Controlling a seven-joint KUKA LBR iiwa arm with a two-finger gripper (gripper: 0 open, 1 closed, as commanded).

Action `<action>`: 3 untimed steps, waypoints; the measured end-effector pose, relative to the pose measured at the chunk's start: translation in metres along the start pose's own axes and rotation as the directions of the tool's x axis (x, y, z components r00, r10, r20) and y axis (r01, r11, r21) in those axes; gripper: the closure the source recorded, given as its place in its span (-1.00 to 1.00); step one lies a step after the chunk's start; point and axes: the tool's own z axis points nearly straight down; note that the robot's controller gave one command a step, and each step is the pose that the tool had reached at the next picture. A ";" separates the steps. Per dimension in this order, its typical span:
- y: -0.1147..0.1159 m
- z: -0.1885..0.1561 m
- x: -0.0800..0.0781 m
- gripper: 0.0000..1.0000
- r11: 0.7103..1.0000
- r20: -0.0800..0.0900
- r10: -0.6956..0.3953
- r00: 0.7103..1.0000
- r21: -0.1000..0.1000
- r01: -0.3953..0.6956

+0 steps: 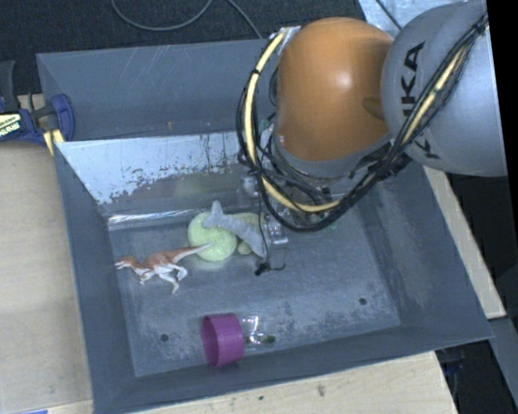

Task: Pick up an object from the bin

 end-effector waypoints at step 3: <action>0.009 0.128 -0.053 -1.00 0.986 0.008 0.168 0.986 -0.003 -0.168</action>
Offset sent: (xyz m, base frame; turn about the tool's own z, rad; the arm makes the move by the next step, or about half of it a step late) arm 0.0521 0.0170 -0.1614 0.3270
